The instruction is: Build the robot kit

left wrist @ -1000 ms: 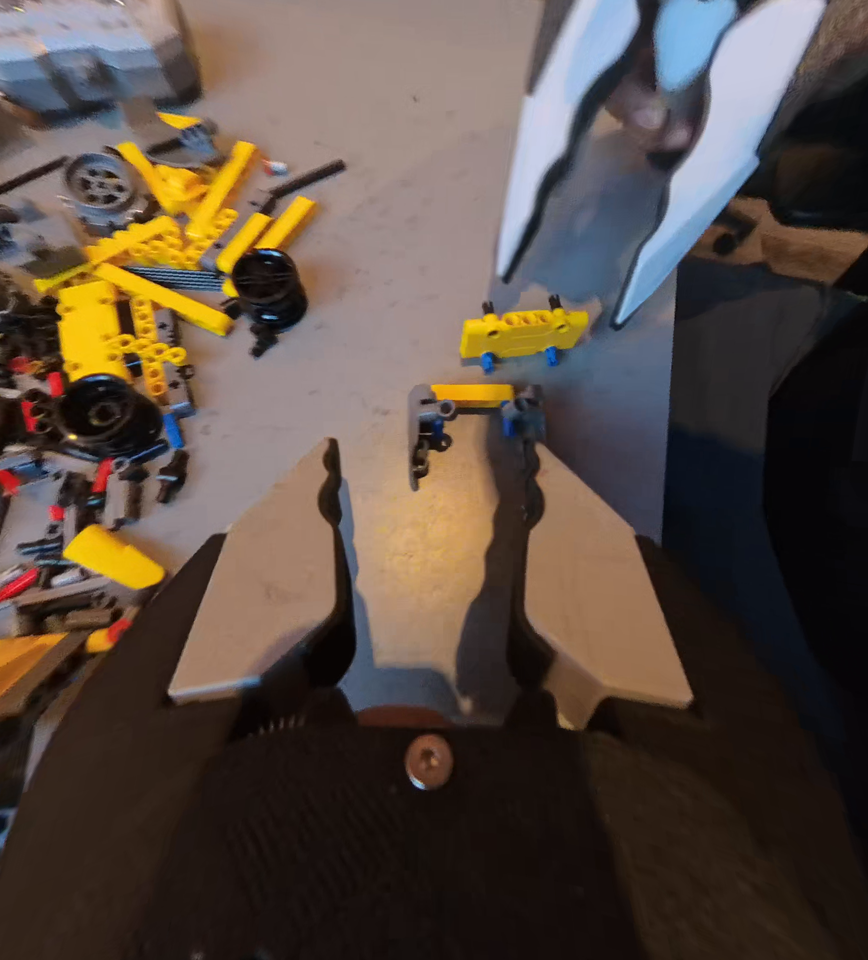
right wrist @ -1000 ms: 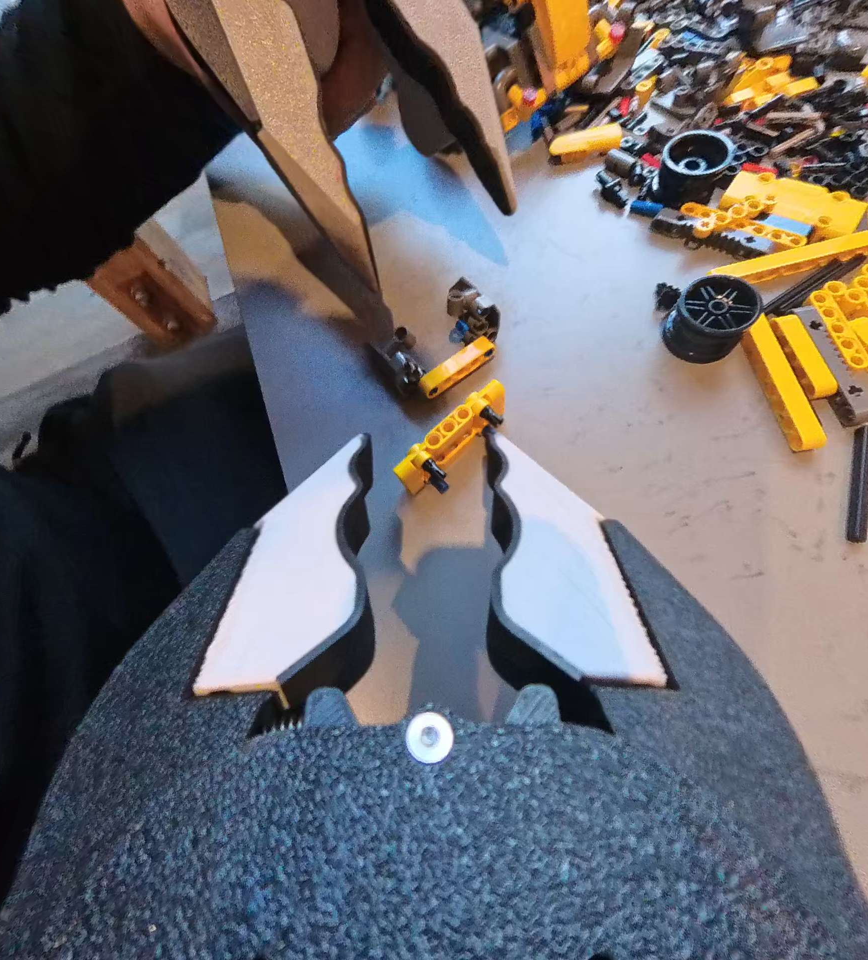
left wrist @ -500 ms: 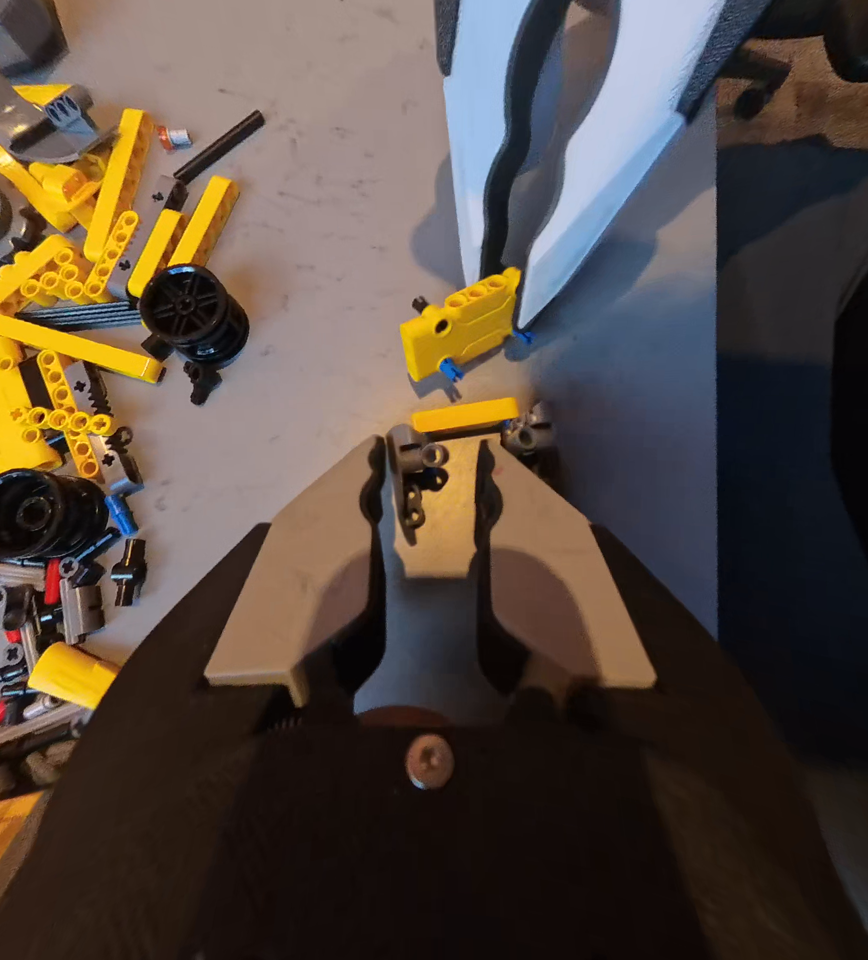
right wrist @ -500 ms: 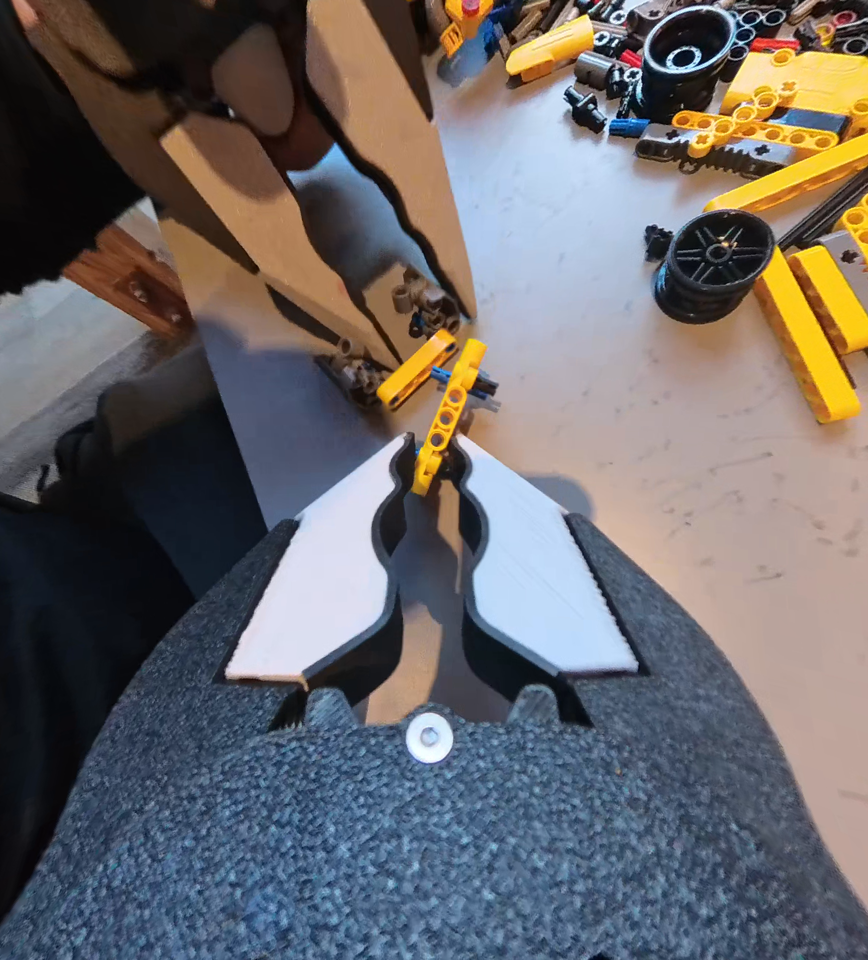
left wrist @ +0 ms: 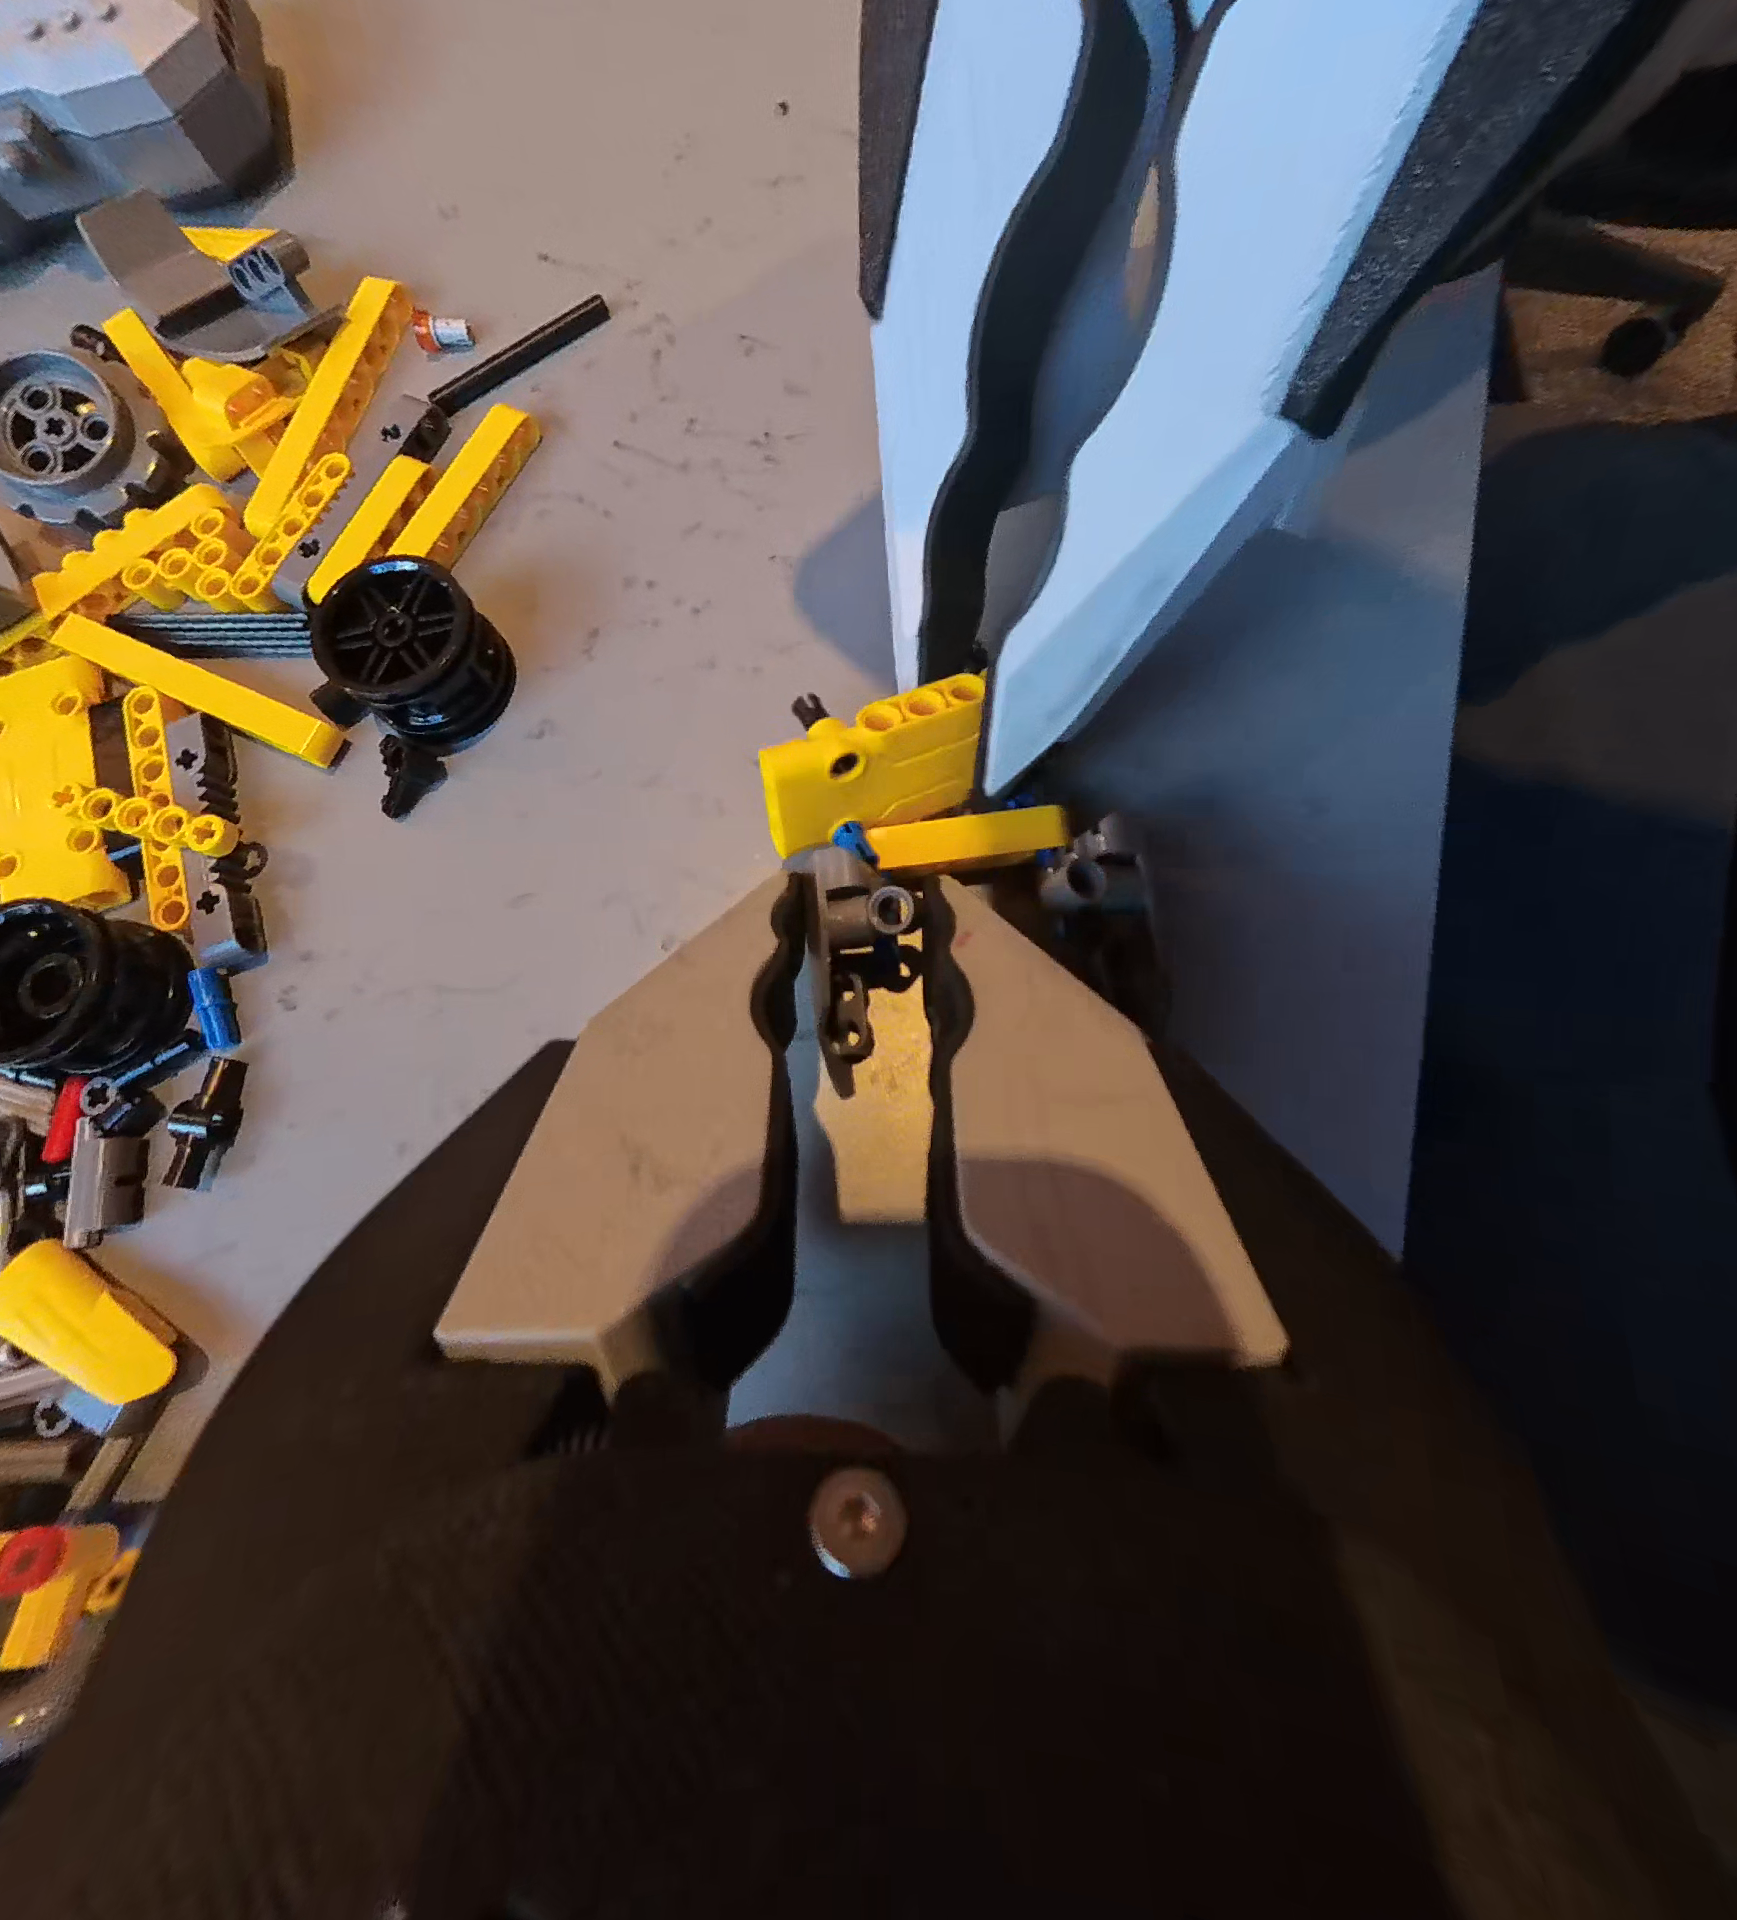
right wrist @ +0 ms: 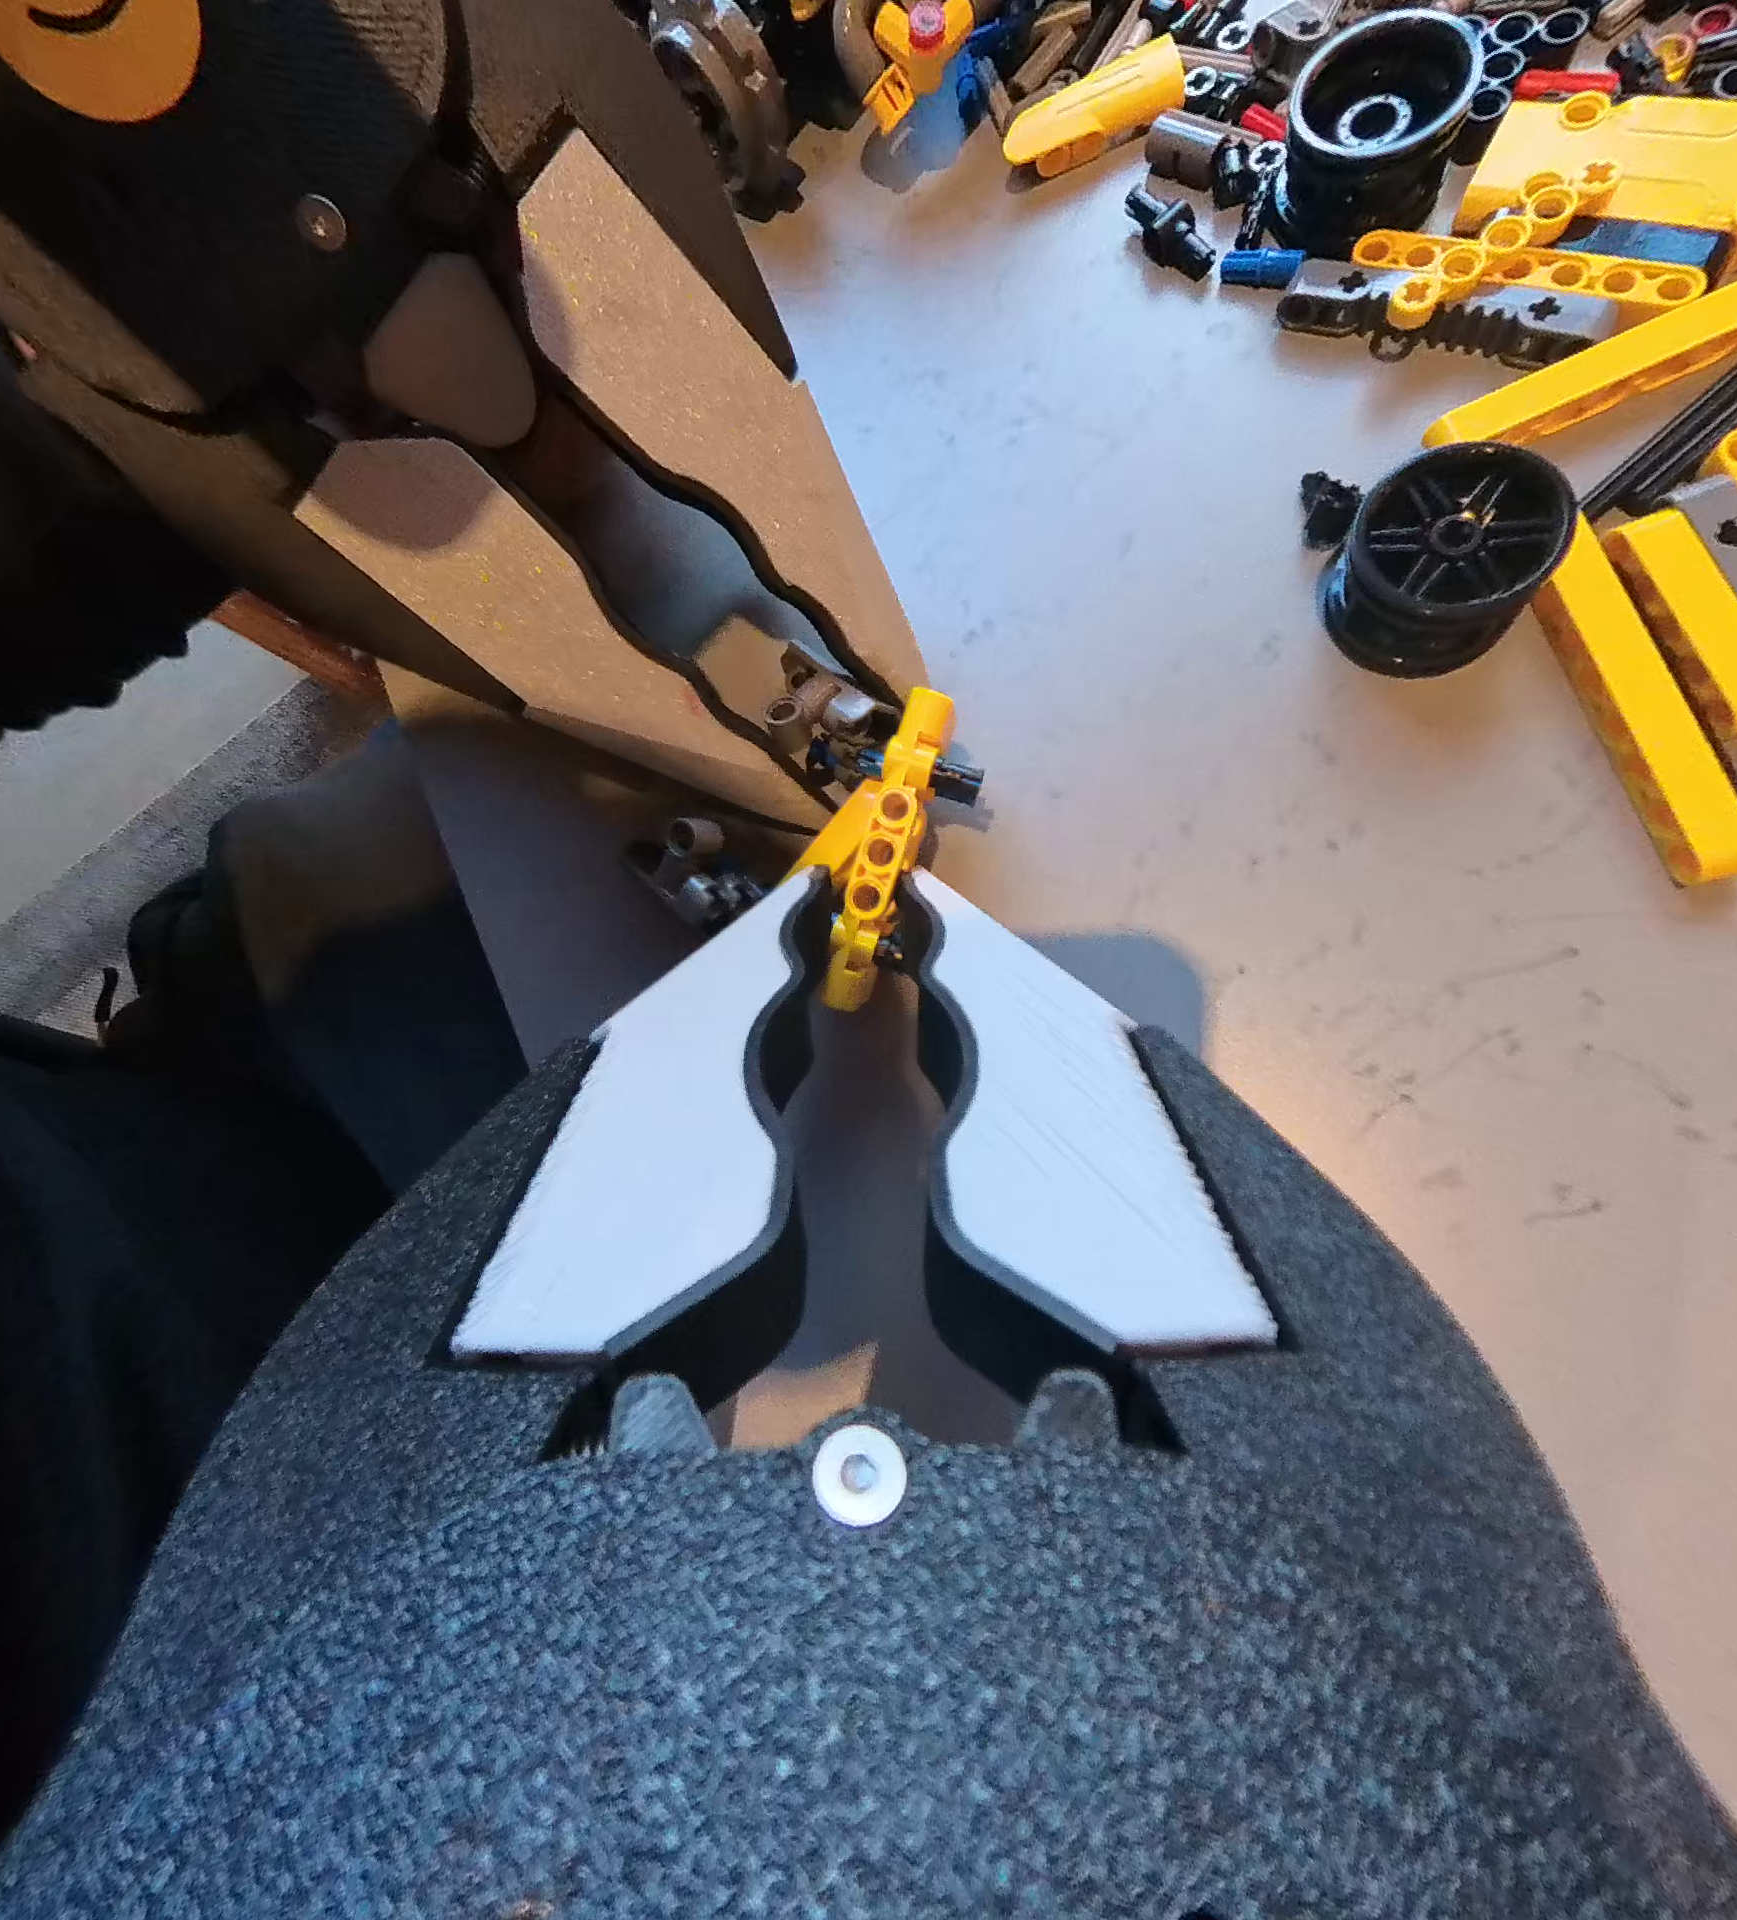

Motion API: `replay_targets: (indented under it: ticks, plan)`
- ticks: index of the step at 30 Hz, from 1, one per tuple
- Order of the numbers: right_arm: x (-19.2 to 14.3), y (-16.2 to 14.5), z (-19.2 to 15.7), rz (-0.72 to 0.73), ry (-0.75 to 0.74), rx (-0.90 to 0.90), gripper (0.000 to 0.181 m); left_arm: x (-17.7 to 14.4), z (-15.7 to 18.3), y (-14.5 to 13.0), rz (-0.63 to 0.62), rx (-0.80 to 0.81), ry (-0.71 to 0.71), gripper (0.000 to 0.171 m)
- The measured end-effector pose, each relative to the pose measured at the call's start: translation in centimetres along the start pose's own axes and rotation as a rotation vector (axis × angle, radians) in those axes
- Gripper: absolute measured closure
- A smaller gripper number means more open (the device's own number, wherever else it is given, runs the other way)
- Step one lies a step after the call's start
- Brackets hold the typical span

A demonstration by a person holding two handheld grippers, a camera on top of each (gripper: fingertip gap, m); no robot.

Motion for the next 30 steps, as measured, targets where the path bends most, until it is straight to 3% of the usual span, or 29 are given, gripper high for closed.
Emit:
replay_targets:
  ticks: [10,21,27,30]
  plan:
    - [-0.3,1.1,0.0,-0.100,-0.049,0.016,0.170,0.2,0.4,0.5,-0.015,-0.007,0.088,0.153]
    - [-0.7,2.3,1.5,-0.335,-0.061,-0.002,0.174,0.4,0.8,0.7,0.003,0.012,0.176,0.152]
    - [-0.9,2.4,1.2,-0.314,-0.030,0.033,0.175,-0.1,1.0,0.5,0.012,-0.016,0.146,0.137]
    - [-0.7,2.1,1.2,-0.296,-0.024,0.060,0.175,-0.1,0.8,0.2,-0.002,-0.011,0.138,0.151]
Point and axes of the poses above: each gripper's, where its closed fingertips meet, x out along the fingers, y out of its top, z = x × y across the jaws, the point moved 6 cm from there along -x, back along the fingers, and after that the axes turned 10 degrees about -z, right-handed, at the moved point
